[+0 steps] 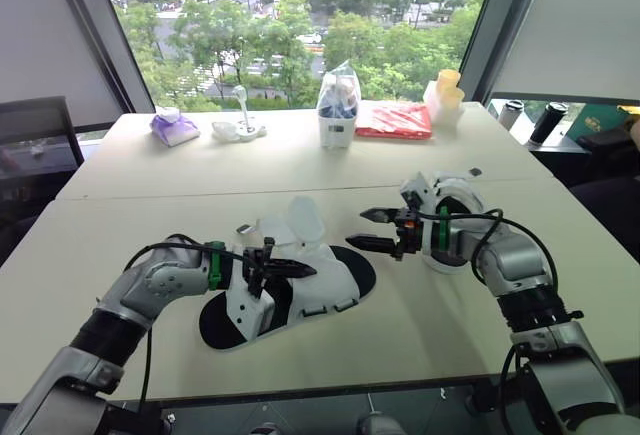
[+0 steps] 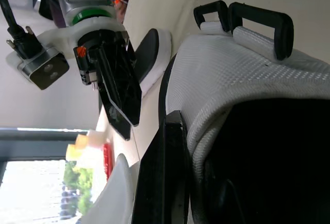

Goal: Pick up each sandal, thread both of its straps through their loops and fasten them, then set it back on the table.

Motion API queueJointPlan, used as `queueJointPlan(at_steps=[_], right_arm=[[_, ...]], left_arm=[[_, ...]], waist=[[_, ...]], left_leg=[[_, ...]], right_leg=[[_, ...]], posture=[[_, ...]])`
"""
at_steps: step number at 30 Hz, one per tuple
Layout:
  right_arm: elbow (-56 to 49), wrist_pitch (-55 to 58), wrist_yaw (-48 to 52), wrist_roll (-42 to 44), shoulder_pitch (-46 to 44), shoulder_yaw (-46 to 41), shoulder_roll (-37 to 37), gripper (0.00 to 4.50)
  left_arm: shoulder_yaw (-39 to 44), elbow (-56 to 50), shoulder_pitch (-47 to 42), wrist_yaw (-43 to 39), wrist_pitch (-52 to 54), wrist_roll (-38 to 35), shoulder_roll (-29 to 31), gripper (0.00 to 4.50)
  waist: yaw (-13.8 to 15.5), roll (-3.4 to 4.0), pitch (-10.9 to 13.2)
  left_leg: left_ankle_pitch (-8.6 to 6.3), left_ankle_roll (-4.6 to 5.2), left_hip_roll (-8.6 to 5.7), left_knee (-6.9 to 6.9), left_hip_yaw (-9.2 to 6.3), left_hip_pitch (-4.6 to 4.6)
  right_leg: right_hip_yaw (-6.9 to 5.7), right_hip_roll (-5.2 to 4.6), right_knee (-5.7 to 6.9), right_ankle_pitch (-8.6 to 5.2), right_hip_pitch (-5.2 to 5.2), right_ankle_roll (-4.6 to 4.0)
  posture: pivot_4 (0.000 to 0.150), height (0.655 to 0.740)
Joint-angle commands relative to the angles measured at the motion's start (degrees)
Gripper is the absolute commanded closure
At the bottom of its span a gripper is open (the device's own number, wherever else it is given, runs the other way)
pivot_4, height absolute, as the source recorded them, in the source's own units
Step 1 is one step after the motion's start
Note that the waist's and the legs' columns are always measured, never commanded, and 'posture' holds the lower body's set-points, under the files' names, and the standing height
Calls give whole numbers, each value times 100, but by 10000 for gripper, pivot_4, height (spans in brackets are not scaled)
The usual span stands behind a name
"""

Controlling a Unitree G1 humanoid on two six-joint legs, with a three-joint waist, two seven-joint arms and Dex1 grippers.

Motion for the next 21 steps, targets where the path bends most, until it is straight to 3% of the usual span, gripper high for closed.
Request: queueJointPlan(at_steps=[1,5,10,11,13,19,21], right_arm=[[-260,81,64,126,29,-173,-96,0],[-519,443,414,362,151,-188,-323,0],[-718,612,569,457,238,-145,-469,0],[-704,601,560,445,224,-126,-454,0],[-643,560,552,412,173,-74,-411,0],[-502,445,672,323,114,75,-371,0],[-392,422,729,297,38,127,-343,0]], left_arm=[[7,347,-148,405,-642,334,5,44722],[-117,536,-65,681,-978,632,-15,44722],[-203,472,79,818,-722,489,-30,44722],[-243,418,118,761,-587,397,-7,39428],[-305,320,192,690,-409,243,57,34695],[-235,-39,367,653,-96,31,321,5535],[-266,-269,511,406,212,-336,624,5535]], waist=[[-15,0,0],[2,1,0],[0,1,-1],[-1,3,-2],[-12,3,-2],[-1,3,-2],[-24,3,-2]], left_leg=[[0,0,0,-3,0,0],[0,1,1,-9,0,-6],[0,0,0,-6,1,-7],[0,1,0,-5,1,-5],[0,1,1,-5,1,-3],[0,1,2,1,0,-1],[0,1,2,2,1,0]], right_leg=[[0,0,0,1,-3,1],[0,0,0,4,-10,8],[0,-2,0,5,-8,9],[0,-1,0,5,-8,9],[0,-1,3,4,-7,9],[0,0,12,5,-7,9],[0,0,12,5,-7,9]], posture=[[1500,7400],[1500,7400],[1500,7400],[1500,7400],[1500,7400],[1500,7400],[1500,7400]])
